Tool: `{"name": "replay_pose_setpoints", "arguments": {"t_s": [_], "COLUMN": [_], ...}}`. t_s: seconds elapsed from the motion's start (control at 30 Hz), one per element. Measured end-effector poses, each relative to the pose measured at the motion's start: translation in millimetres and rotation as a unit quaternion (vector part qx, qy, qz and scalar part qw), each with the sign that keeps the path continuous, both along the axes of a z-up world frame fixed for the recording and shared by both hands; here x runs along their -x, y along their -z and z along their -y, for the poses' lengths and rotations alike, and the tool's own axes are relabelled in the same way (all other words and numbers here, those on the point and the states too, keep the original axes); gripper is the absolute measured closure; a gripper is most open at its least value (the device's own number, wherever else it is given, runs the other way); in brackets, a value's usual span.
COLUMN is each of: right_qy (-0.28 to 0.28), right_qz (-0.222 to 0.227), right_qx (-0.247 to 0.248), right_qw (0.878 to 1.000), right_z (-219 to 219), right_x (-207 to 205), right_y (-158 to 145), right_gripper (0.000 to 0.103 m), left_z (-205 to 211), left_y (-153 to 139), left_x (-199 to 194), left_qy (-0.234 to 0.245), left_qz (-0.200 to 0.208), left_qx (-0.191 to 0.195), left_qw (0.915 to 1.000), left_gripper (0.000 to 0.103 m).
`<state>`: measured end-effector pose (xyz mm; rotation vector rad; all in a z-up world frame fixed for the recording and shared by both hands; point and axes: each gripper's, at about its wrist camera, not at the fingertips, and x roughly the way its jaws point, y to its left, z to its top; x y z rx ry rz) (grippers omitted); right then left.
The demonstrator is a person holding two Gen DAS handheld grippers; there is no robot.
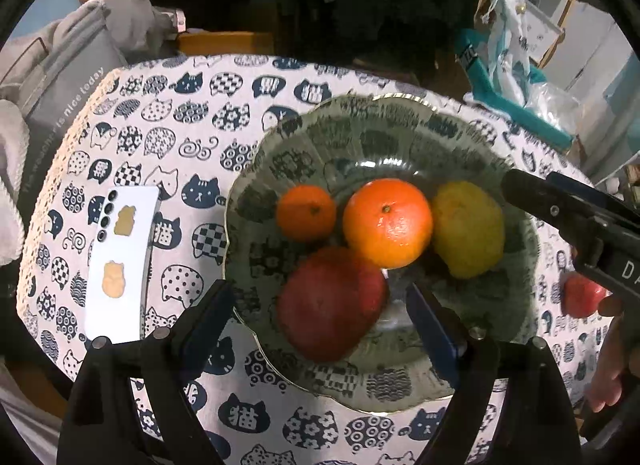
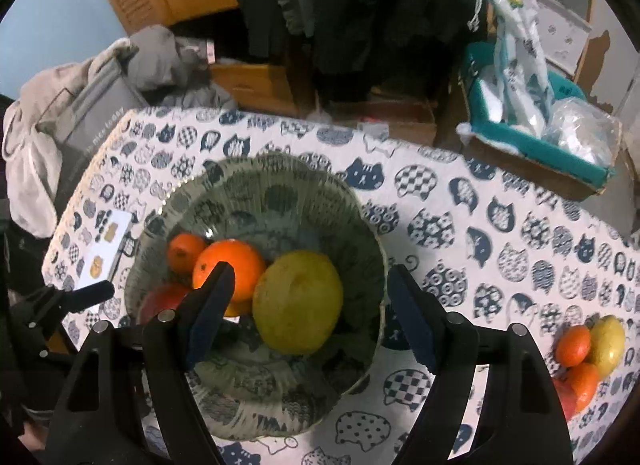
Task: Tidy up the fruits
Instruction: 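Open the right tool to drop the pear into the bowl while the left tool releases the apple, then lift both tools away from the bowl back toward the remaining fruit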
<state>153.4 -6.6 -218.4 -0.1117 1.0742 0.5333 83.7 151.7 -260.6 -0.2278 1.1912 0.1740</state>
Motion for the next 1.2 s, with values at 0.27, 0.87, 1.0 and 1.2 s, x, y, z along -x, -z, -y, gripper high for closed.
{"name": "replay_pose_setpoints", "arguments": {"t_s": [0.27, 0.87, 1.0, 1.2], "right_qy": [0.008, 0.053, 0.065, 0.084], "right_qz": [0.061, 0.157, 0.169, 0.191], "right_qx": [0.005, -0.008, -0.017, -0.018], "right_qw": [0.998, 0.986, 0.983, 0.978], "right_z": [13, 75, 93, 117], "right_x": [14, 58, 67, 81], "right_y": [-45, -133, -149, -167], "right_gripper": [0.021, 0.021, 0.019, 0.018], "left_z": [8, 40, 48, 61], "left_y": [-37, -128, -145, -171], "left_x": [9, 35, 42, 54], "left_qy": [0.002, 0.025, 0.035, 0.045], "left_qz": [0.044, 0.153, 0.175, 0.212], "left_qx": [0.005, -0.002, -0.01, -0.023], "left_qw": [0.999, 0.9879, 0.9838, 0.976], "left_gripper": [0.014, 0.014, 0.014, 0.01]}}
